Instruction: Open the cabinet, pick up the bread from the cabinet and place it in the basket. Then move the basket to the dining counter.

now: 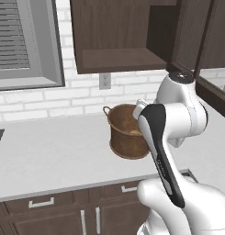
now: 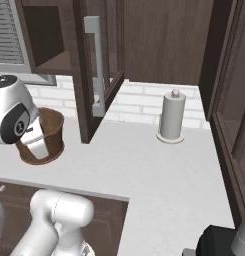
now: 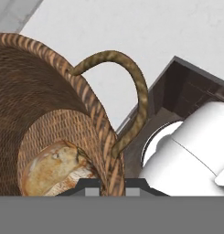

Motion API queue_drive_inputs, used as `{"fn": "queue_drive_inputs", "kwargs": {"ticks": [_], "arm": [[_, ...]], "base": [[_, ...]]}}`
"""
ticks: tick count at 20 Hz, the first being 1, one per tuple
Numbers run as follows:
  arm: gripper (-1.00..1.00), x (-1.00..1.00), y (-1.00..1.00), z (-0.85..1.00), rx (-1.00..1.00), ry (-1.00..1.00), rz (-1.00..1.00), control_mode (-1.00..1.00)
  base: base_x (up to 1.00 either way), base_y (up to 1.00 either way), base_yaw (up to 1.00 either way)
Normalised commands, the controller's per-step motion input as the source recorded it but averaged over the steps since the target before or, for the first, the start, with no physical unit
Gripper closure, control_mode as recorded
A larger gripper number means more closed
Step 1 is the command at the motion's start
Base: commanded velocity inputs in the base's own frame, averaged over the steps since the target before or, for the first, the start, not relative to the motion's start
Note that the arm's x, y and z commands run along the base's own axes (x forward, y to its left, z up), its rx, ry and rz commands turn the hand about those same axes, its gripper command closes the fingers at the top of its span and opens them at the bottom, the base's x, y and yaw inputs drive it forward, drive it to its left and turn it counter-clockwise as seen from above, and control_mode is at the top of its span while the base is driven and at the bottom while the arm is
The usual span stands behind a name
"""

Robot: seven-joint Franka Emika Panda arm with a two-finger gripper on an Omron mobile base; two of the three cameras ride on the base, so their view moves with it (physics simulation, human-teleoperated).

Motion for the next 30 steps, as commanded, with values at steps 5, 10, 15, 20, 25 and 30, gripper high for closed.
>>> {"fn": "queue_drive_inputs", "kwargs": {"ticks": [5, 10, 15, 20, 25, 30], "arm": [[1.00, 0.01, -0.37, 0.08, 0.00, 0.00, -0.13, -1.00], [1.00, 0.01, -0.35, 0.13, 0.01, 0.00, -0.01, -1.00], [1.00, 0.00, -0.14, 0.14, 0.00, 0.02, 0.00, -1.00], [1.00, 0.00, -0.12, 0.08, 0.00, 0.03, -0.01, -1.00], [1.00, -0.02, -0.30, 0.00, 0.00, 0.00, 0.00, -1.00], [1.00, 0.00, -0.06, 0.00, 0.00, 0.00, 0.00, 1.00]], "base": [[0.00, 0.00, 0.00], [0.00, 0.00, 0.00], [0.00, 0.00, 0.00], [0.00, 0.00, 0.00], [0.00, 0.00, 0.00], [0.00, -0.01, 0.00]]}}
